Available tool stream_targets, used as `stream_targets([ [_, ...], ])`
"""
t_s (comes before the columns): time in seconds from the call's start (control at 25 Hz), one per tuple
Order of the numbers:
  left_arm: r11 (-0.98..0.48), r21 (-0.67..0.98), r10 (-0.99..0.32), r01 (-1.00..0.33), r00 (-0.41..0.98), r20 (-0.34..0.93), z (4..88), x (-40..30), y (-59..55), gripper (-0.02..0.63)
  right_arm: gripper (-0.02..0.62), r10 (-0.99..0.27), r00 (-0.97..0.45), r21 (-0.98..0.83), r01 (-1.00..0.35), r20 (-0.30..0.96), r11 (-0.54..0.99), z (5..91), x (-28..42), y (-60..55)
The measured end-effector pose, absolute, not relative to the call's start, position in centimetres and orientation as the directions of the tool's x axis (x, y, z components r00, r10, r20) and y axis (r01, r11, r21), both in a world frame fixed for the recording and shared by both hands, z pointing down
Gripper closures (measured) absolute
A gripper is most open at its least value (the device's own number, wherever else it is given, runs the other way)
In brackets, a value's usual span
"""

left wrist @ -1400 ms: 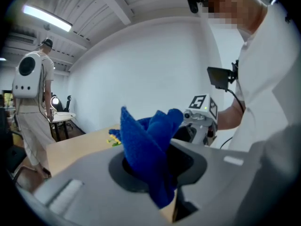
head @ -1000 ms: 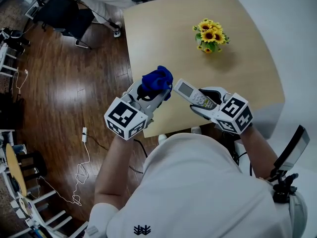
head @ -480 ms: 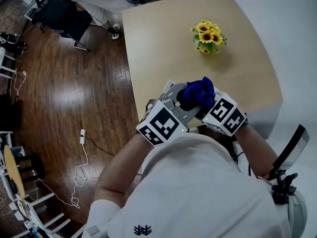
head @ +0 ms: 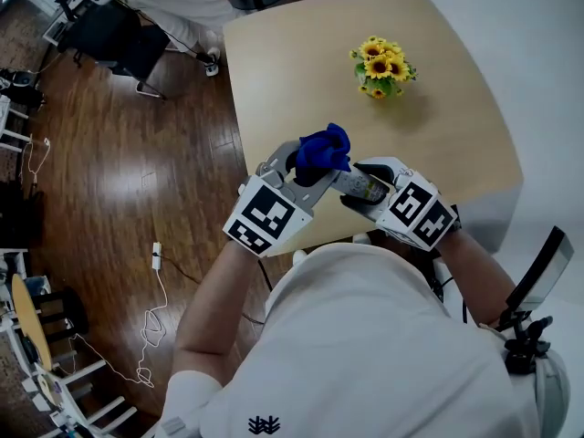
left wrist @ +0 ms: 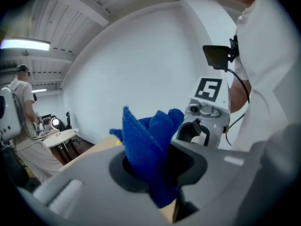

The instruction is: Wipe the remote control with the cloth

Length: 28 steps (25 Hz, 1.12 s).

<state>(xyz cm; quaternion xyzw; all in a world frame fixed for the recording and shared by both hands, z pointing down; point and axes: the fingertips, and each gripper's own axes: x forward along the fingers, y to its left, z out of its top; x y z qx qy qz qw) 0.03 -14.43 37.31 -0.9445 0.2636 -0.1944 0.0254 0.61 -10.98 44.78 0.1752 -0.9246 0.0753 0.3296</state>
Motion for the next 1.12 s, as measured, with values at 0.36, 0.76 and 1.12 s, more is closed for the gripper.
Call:
stream_targets([
  [0.36,-0.808,-0.107,-0.575,-0.579,0.737,0.356,37.5,-4.2,-17.4,0.495,0.334,-0.271,-0.716,-0.018,-0.368,0.643,0.930,45.0,0.8,-10.9],
  [0.76,-0.929,-0.023,-0.353,-0.368,0.869,0.346,35.4,3.7,-16.4,0.495,0.334,-0.240,-0.734,0.008,-0.305,0.635,0.952,43.6,-1.2,-9.8],
  [1.12,-0.934,-0.044,-0.333,-0.356,0.817,0.470,39.3,2.0,-17.0,0.495,0.334,-0.262,-0.724,0.024,-0.321,0.638,0.947,43.9,-0.2,-10.0],
])
